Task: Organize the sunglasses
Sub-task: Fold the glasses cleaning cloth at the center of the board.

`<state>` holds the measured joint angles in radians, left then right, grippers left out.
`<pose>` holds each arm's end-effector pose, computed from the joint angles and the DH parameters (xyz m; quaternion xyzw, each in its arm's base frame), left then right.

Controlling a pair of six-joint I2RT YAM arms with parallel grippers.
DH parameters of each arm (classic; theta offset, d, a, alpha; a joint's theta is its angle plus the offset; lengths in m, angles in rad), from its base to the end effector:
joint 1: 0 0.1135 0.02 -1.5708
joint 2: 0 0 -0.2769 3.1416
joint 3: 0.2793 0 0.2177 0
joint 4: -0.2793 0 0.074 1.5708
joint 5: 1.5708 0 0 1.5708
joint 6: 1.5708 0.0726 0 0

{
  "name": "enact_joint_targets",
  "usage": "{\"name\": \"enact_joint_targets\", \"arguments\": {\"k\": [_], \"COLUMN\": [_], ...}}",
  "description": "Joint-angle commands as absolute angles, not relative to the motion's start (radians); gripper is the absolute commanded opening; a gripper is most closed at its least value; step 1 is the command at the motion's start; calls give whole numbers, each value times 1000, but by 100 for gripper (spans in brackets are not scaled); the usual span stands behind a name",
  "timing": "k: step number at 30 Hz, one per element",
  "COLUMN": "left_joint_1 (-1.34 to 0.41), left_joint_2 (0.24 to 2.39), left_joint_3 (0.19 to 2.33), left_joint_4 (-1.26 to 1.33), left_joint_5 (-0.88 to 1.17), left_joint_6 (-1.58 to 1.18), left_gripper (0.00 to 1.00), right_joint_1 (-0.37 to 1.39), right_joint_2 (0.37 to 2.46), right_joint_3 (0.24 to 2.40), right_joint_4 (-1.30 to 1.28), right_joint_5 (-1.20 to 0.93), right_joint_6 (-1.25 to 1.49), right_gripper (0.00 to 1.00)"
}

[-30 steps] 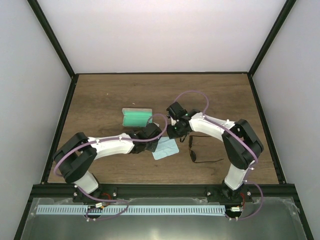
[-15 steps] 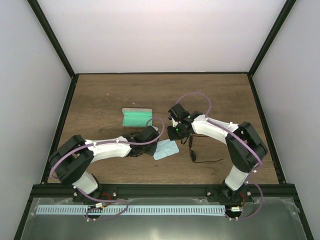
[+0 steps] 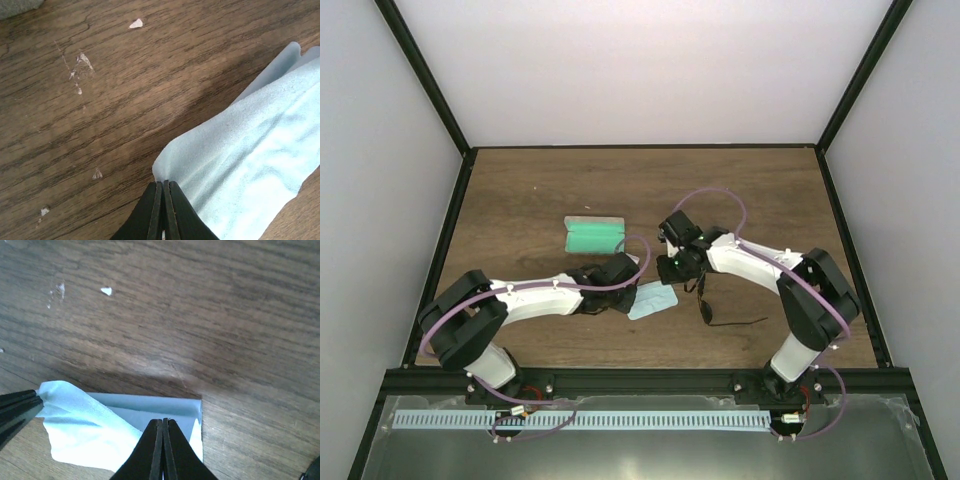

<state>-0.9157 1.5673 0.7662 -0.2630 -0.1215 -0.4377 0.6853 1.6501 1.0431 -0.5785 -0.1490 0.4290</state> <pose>0.1767 -0.2156 0.1542 0.2140 0.9424 -0.1109 0.2319 0.2277 0.2000 0.1844 -0.1392 0.9689 0.1630 0.1234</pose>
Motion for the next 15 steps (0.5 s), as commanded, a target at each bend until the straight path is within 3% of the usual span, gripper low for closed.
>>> {"name": "enact_joint_targets", "arguments": {"k": [1,15], "left_joint_1": [-923,-955], "left_joint_2": [1548,1530], "left_joint_3": [762,734], "left_joint_4": [-242,-240], "left_joint_5": [-103,-74], "left_joint_6": [-431,-434], "left_gripper": [4,4], "right_joint_1": [696,716], "right_joint_2": [1609,1607], "right_joint_3": [1021,986], "right_joint_4": [-585,-574], "right_joint_5": [-149,-154], "right_joint_6": [444,458], "right_gripper": [1,1]}}
